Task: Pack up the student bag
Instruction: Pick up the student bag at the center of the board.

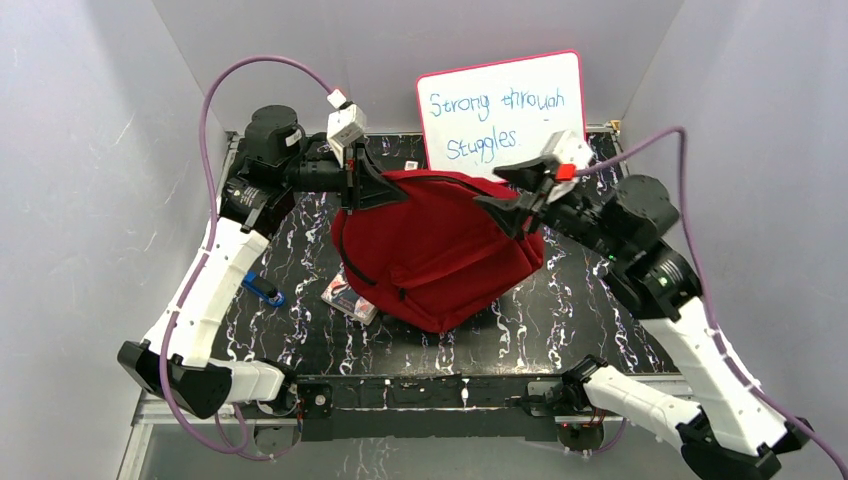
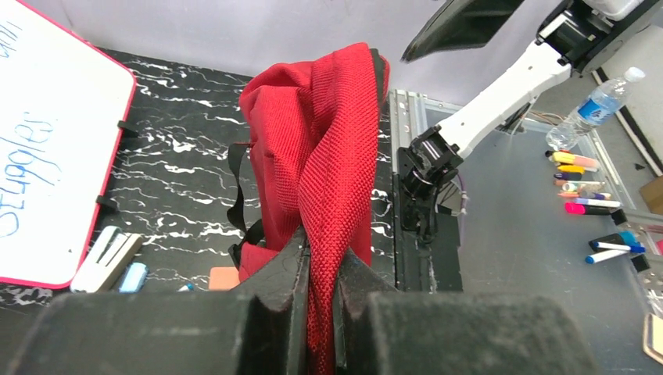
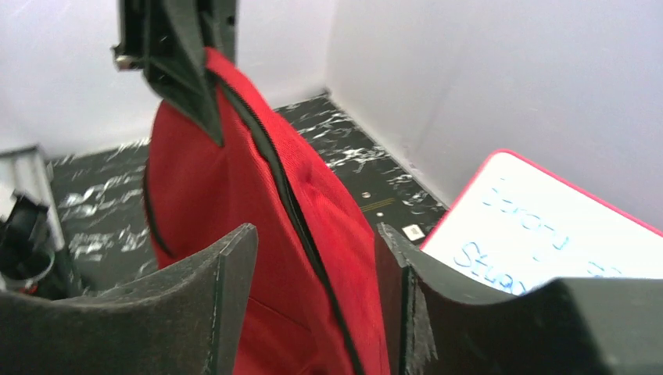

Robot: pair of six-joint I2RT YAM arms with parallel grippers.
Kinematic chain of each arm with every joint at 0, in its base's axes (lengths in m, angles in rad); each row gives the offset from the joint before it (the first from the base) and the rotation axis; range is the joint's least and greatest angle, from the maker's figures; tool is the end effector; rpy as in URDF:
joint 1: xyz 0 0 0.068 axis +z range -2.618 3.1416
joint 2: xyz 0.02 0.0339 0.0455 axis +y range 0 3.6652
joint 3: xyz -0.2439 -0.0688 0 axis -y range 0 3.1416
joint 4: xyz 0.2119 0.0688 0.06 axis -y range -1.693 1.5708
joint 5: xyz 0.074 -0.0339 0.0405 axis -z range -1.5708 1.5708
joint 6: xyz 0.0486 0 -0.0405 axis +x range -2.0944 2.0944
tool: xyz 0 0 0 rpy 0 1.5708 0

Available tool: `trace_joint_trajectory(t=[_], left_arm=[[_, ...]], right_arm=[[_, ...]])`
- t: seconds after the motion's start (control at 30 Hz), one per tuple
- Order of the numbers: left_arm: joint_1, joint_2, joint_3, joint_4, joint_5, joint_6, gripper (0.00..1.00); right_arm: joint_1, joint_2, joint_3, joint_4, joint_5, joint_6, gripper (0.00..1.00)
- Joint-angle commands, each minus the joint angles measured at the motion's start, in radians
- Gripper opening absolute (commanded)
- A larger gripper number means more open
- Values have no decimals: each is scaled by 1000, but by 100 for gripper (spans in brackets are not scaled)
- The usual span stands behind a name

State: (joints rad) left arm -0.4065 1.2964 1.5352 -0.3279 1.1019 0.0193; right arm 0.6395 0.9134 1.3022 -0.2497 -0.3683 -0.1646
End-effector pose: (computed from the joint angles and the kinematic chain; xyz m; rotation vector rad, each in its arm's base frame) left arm 0.2044 -0.1352 0.4482 1.1615 1.3113 -1.1895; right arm 0.1199 0.1110 0.4590 -0.8480 1.2055 0.6507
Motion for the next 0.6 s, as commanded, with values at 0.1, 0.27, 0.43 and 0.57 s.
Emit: trace_joint_trajectory(t=[0.1, 0.27, 0.43, 0.57], left_arm=[[-2, -3, 44, 130, -18, 7, 0], [-2, 19, 45, 138, 17, 27, 0], [-2, 35, 54, 140, 44, 53, 0], [-2, 93, 125, 145, 67, 57, 0]], right_arm=[[0, -151, 6, -149, 592, 439, 68], [0, -225, 0, -400, 694, 674, 65], [0, -247, -41, -515, 655, 786, 58], [-1, -153, -25, -604, 618, 801, 58]])
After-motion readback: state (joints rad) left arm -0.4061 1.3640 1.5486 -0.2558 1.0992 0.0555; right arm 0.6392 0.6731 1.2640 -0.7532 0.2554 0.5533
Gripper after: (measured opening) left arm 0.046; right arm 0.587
